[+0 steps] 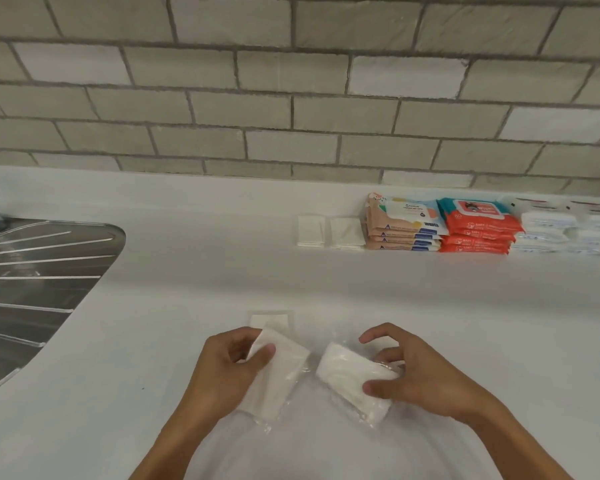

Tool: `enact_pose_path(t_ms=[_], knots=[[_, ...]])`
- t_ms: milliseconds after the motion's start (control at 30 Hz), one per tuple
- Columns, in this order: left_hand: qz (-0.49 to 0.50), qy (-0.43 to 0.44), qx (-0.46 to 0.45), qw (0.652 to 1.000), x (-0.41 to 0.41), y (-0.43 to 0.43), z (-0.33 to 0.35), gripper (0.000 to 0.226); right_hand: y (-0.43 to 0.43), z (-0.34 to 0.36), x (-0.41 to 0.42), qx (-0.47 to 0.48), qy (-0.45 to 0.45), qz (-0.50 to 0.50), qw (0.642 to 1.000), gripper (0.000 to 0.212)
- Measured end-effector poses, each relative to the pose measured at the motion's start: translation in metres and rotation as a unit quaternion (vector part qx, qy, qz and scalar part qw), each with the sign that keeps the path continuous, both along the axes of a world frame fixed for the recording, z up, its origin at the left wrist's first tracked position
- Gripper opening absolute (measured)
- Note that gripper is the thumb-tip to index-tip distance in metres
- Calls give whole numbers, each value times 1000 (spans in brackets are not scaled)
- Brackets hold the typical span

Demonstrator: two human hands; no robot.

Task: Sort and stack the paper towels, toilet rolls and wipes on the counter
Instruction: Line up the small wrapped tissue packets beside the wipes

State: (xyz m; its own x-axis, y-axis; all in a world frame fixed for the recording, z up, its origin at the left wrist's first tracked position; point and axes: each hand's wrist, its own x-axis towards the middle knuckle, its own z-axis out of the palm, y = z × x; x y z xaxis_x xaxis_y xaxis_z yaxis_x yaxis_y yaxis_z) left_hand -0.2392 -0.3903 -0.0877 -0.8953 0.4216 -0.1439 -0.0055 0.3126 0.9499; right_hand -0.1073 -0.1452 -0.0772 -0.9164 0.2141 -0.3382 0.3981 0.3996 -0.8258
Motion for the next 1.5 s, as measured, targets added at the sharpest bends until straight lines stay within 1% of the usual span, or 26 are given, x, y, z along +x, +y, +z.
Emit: enact_pose_path(t_ms=[67,167,233,267,333,433,500,600,700,800,867,900,933,1000,1067,1133,1300,1500], knots=[[4,17,27,999,0,6,5,15,-2,5,-2,-2,30,-8,1000,41],[8,45,36,998,-4,16,11,16,-6,11,-4,-20,65,-27,997,18],[1,43,42,998,-5,24,15,15,-9,15,-6,-50,77,-30,995,6],[-4,40,44,998,-5,27,17,15,-9,14,-7,-58,80,-30,995,5],[-18,26,47,998,-2,35,19,13,-11,14,-9,-70,86,-33,993,8],[-43,-8,59,997,7,44,19,9,-14,14,-13,-91,95,-50,990,7],[-56,-42,65,995,14,47,17,11,-17,13,-16,-82,103,-80,988,20],[-84,-85,75,990,21,49,16,27,-20,9,-19,-66,114,-137,982,37],[-74,-104,84,988,23,50,16,38,-23,6,-19,-75,131,-186,971,48],[-51,-111,100,987,21,52,17,38,-29,0,-20,-107,131,-238,956,61],[-33,-114,116,986,19,52,18,38,-33,-3,-20,-165,111,-244,949,66],[-24,-116,124,985,18,53,18,38,-35,-3,-20,-196,96,-234,947,64],[-15,-116,131,984,17,53,18,37,-36,-2,-20,-227,84,-218,946,58],[2,-118,141,983,13,53,17,36,-37,0,-21,-264,75,-191,942,37],[13,-122,148,981,8,54,16,35,-36,0,-25,-268,77,-189,941,20],[15,-123,152,981,2,54,17,34,-32,1,-31,-261,76,-197,942,11],[39,-94,136,986,-29,53,22,31,-10,4,-52,-233,84,-209,946,16],[82,-52,129,987,-87,63,32,21,20,11,-95,-261,115,-251,925,19]])
